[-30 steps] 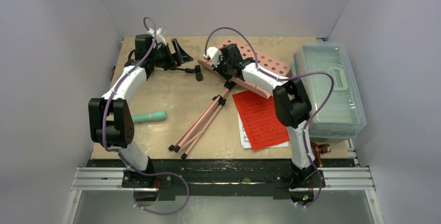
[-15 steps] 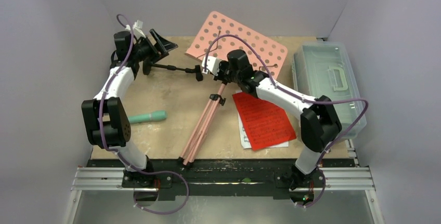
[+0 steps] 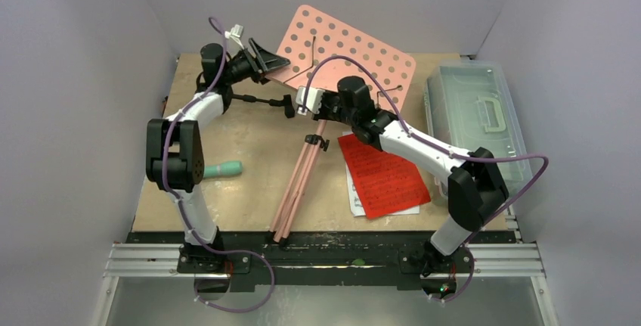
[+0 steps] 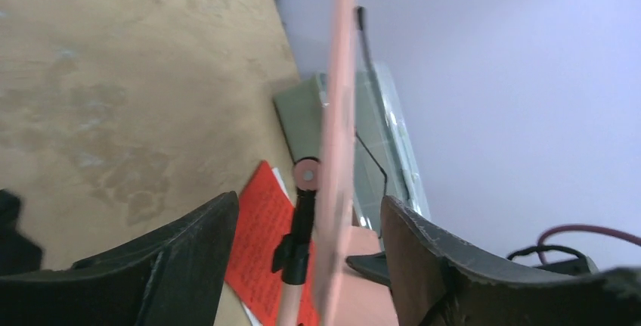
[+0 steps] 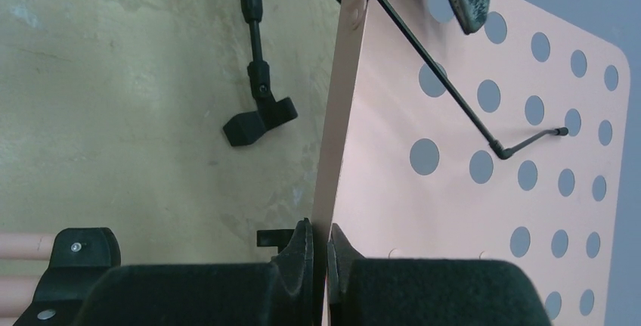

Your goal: Set up the instrument practice props

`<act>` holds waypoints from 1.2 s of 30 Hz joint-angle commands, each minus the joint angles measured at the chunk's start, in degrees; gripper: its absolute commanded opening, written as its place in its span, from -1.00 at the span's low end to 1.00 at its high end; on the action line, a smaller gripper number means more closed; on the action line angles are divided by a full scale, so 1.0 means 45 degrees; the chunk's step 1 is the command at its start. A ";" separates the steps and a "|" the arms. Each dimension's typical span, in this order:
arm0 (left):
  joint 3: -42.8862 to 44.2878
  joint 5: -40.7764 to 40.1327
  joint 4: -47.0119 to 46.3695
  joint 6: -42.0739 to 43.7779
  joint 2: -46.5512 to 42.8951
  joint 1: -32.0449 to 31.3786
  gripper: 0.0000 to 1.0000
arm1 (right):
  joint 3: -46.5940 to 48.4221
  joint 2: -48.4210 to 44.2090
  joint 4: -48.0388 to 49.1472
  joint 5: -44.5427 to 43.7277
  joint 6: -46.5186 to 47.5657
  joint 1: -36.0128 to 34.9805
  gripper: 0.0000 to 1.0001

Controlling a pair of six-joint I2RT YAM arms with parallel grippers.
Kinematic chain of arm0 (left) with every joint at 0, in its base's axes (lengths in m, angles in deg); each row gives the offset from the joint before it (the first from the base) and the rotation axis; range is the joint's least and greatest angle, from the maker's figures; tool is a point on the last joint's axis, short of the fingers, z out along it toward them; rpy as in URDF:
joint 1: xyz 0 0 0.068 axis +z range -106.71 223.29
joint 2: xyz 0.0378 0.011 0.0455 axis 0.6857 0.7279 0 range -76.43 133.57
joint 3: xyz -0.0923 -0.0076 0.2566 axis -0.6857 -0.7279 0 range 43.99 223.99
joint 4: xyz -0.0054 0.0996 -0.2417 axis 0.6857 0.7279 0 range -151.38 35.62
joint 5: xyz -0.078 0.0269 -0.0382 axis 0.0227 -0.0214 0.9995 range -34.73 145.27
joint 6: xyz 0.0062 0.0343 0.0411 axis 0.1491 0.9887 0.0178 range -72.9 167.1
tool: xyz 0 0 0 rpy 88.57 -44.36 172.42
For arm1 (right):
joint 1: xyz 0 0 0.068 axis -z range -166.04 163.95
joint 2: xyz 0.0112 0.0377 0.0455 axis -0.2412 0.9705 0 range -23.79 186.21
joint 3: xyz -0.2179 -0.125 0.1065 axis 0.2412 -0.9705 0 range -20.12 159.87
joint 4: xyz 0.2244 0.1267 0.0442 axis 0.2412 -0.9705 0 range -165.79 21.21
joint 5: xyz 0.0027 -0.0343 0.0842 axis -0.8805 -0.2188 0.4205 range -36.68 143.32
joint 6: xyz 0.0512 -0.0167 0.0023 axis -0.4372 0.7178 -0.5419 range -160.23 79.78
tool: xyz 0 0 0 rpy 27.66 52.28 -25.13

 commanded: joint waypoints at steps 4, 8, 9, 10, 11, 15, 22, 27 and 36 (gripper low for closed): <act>0.0175 0.1800 -1.0041 -0.6786 0.1341 -0.0912 0.07 | 0.0082 -0.1815 0.3480 -0.0370 0.1532 -0.0180 -1.00; 0.0500 0.1509 -1.3904 -0.9927 0.2351 -0.0991 -0.46 | -0.0262 -0.2142 0.3654 -0.0423 0.1194 -0.0214 -1.00; 0.0504 0.1444 -1.3939 -0.9972 0.2372 -0.1005 -0.56 | -0.0363 -0.2241 0.3708 -0.0447 0.1124 -0.0232 -1.00; 0.0463 0.1426 -1.3512 -0.9515 0.2292 -0.0993 -0.74 | -0.0452 -0.2339 0.3764 -0.0477 0.1049 -0.0241 -1.00; 0.0365 0.1400 -1.2828 -0.8915 0.2057 -0.0992 -0.84 | -0.0521 -0.2436 0.3743 -0.0542 0.0962 -0.0247 -1.00; 0.0328 0.1239 -0.6885 -0.3687 0.0318 -0.0981 -1.00 | -0.0359 -0.2738 0.2896 -0.1179 0.0157 -0.0248 -0.85; 0.0972 0.0138 0.0677 0.3108 -0.2275 -0.0905 -1.00 | -0.0175 -0.3659 0.0338 -0.2129 -0.5994 0.0059 0.82; 0.0608 -0.0119 0.0624 0.3032 -0.3189 -0.0855 -1.00 | -0.1494 -0.5475 -0.0724 -0.1754 -0.7673 0.0089 0.98; 0.1834 -0.0802 0.1591 0.2789 -0.4512 -0.0748 -1.00 | -0.2797 -0.7915 -0.1359 -0.2572 -1.1443 0.1113 0.98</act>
